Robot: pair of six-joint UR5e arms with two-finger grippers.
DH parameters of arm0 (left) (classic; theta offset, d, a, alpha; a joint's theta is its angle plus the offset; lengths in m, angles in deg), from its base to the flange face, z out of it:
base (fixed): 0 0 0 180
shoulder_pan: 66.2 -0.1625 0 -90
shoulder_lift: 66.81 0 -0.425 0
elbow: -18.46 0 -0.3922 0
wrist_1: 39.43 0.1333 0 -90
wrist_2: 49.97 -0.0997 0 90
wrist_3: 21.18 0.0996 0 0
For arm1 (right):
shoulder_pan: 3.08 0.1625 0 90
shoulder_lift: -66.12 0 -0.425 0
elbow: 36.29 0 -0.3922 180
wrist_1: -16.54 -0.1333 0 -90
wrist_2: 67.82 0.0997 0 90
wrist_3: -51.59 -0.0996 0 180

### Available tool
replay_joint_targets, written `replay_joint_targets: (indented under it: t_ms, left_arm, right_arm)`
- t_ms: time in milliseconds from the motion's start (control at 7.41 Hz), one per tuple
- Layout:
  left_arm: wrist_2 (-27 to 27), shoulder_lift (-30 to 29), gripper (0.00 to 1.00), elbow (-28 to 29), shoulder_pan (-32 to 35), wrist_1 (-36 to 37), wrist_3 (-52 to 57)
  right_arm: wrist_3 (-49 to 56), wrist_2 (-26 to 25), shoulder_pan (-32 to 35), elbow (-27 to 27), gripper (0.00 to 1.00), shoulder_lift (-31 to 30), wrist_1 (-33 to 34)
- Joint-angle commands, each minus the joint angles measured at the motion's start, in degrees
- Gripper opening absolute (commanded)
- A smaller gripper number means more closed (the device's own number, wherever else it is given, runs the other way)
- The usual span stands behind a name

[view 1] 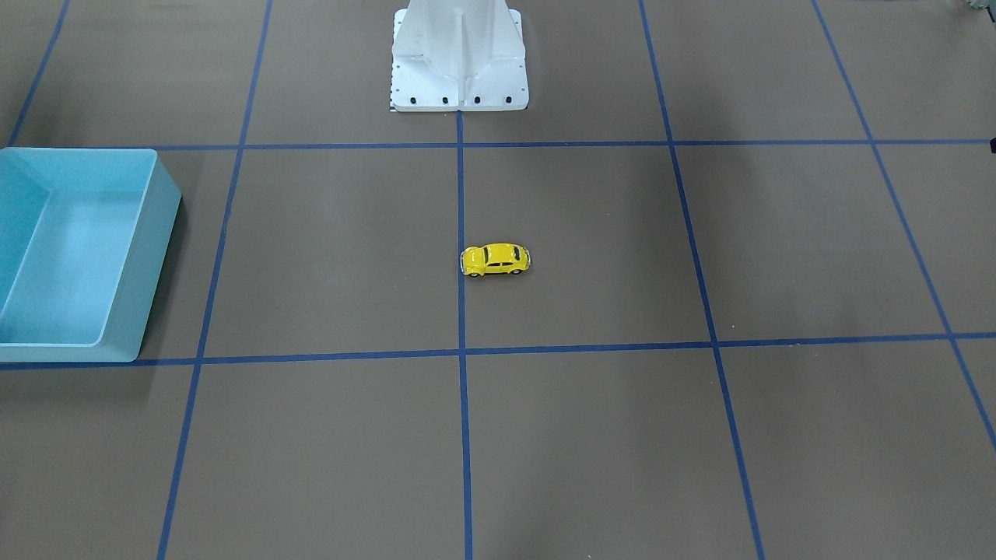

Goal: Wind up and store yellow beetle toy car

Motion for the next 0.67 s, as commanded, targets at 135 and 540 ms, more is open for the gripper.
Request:
replay_joint_targets:
  t_ms: [135, 540]
  left_arm:
    - [0.9, 3.2, 1.00, -0.9, 5.5, -0.4, -0.3]
    - [1.0, 4.2, 1.00, 0.2, 6.8, 0.0, -0.4]
  right_arm:
    - [0.2, -0.2, 0.0, 0.5, 1.00, 0.2, 0.0]
    - [0.3, -0.3, 0.0, 1.1, 1.00, 0.2, 0.0]
